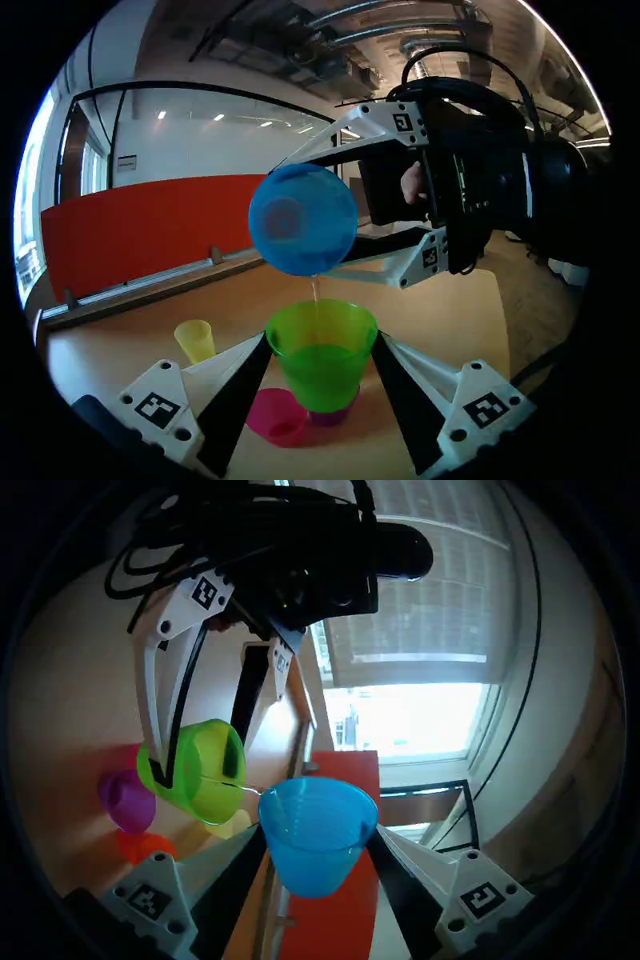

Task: Pour water

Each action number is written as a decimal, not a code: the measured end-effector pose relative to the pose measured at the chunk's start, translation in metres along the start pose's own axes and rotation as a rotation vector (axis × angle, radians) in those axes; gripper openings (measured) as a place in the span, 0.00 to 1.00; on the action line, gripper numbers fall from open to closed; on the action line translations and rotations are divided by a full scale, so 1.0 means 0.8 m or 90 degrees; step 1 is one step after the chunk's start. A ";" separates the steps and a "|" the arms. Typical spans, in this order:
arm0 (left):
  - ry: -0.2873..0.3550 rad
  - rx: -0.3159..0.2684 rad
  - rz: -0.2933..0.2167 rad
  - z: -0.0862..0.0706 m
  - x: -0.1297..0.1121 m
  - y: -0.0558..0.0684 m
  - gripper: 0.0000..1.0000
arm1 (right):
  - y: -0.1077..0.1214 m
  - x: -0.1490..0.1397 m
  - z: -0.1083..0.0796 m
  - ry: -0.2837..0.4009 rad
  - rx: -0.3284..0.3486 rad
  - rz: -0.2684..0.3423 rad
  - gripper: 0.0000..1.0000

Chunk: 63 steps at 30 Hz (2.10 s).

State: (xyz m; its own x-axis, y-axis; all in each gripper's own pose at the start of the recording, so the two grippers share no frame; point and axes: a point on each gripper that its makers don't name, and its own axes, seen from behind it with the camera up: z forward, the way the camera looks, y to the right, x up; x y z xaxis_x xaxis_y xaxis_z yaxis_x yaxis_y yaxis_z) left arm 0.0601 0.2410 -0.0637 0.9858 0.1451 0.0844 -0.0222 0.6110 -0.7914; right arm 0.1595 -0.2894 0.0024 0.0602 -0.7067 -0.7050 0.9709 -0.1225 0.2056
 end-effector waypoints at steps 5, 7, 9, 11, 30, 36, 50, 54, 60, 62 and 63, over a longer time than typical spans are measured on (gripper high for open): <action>0.001 -0.001 0.000 0.000 0.001 0.001 0.87 | 0.000 0.000 0.000 -0.001 0.001 -0.007 0.89; 0.001 -0.001 0.000 0.000 0.001 0.001 0.87 | -0.001 0.000 0.000 -0.001 0.002 -0.009 0.89; 0.002 -0.001 0.000 0.000 0.001 0.001 0.87 | -0.002 0.001 0.000 -0.001 0.003 -0.010 0.89; 0.002 -0.001 -0.001 0.000 0.001 0.000 0.87 | -0.003 0.002 0.000 -0.001 0.004 -0.012 0.89; 0.002 0.001 0.000 0.000 0.003 -0.001 0.87 | -0.007 0.008 0.000 0.000 0.002 -0.037 0.89; 0.002 0.001 0.000 -0.001 0.003 -0.002 0.87 | -0.009 0.009 0.000 0.002 0.003 -0.045 0.88; 0.000 0.003 0.002 0.000 0.002 -0.003 0.87 | -0.013 0.009 -0.002 0.001 0.006 -0.067 0.89; 0.000 0.003 0.003 0.000 0.003 -0.003 0.87 | -0.013 0.009 -0.002 0.001 0.007 -0.069 0.89; 0.000 0.003 0.003 0.000 0.003 -0.003 0.87 | -0.013 0.009 -0.001 0.000 0.008 -0.075 0.89; 0.000 0.003 0.003 0.001 0.003 -0.002 0.87 | -0.013 0.009 -0.001 0.000 0.007 -0.075 0.88; 0.000 0.003 0.003 0.001 0.003 -0.002 0.87 | -0.013 0.009 -0.001 0.000 0.007 -0.075 0.88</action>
State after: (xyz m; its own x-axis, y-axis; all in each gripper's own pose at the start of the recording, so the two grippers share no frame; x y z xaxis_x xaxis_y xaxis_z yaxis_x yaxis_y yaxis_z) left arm 0.0625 0.2407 -0.0617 0.9856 0.1486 0.0807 -0.0279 0.6138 -0.7889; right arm 0.1501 -0.2927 -0.0056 -0.0547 -0.6874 -0.7243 0.9685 -0.2129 0.1289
